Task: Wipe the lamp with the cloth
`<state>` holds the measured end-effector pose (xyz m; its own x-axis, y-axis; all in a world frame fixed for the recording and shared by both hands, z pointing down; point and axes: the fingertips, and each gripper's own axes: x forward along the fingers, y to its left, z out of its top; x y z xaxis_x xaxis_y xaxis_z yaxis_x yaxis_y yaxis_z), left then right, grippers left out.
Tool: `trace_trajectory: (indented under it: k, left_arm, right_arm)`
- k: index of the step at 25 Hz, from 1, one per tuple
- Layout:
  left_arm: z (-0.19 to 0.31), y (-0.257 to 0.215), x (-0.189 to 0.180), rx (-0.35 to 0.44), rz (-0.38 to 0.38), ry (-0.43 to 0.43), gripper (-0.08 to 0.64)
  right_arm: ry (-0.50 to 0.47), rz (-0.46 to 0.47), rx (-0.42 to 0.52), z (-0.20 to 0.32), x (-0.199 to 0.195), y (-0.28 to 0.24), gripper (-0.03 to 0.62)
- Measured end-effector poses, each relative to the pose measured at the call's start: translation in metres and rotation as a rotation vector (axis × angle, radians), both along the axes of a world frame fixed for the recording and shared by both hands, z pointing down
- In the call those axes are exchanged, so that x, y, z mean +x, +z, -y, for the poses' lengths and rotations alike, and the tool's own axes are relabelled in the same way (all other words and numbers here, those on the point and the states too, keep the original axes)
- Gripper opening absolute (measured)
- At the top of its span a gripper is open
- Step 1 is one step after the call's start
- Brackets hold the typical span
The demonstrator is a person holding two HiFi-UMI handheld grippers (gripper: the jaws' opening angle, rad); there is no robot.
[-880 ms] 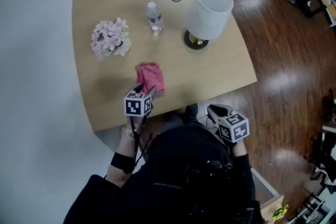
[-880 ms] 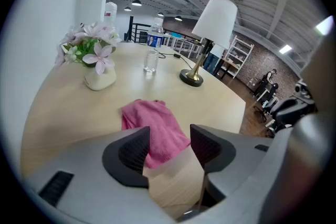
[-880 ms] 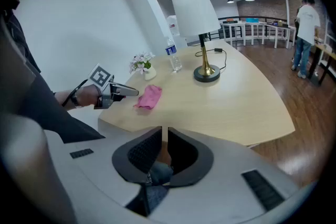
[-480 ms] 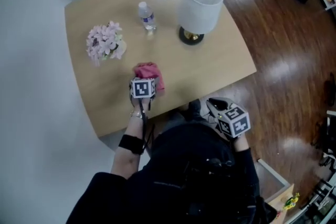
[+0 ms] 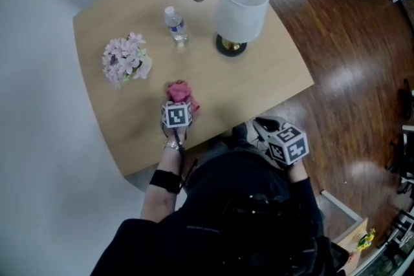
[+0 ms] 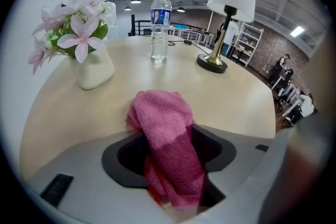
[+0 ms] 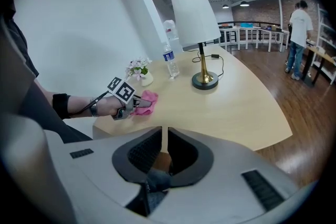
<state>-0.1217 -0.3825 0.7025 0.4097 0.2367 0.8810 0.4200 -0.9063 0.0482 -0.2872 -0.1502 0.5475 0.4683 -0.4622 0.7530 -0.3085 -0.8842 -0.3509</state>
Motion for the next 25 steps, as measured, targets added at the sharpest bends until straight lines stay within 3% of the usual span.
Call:
trace_trajectory:
  k: [4, 9, 14, 18, 25]
  left_arm:
    - [-0.001, -0.004, -0.005, -0.062, 0.022, 0.002, 0.130]
    - [-0.043, -0.061, -0.034, -0.302, -0.019, 0.103, 0.118]
    - [-0.084, -0.110, -0.085, -0.462, -0.018, 0.209, 0.117]
    - [-0.096, -0.130, -0.091, -0.519, -0.036, 0.225, 0.117]
    - [-0.102, -0.152, -0.077, -0.519, -0.087, 0.244, 0.115]
  right_arm:
    - [-0.004, 0.007, -0.007, 0.003, 0.001, -0.001, 0.040]
    - [0.016, 0.003, -0.016, -0.001, 0.003, -0.003, 0.040]
    - [0.044, 0.004, -0.025, 0.001, 0.007, -0.001, 0.040]
    - [0.036, 0.000, -0.015, 0.007, 0.013, -0.002, 0.040]
    - [0.011, -0.037, 0.006, 0.005, 0.046, 0.000, 0.040]
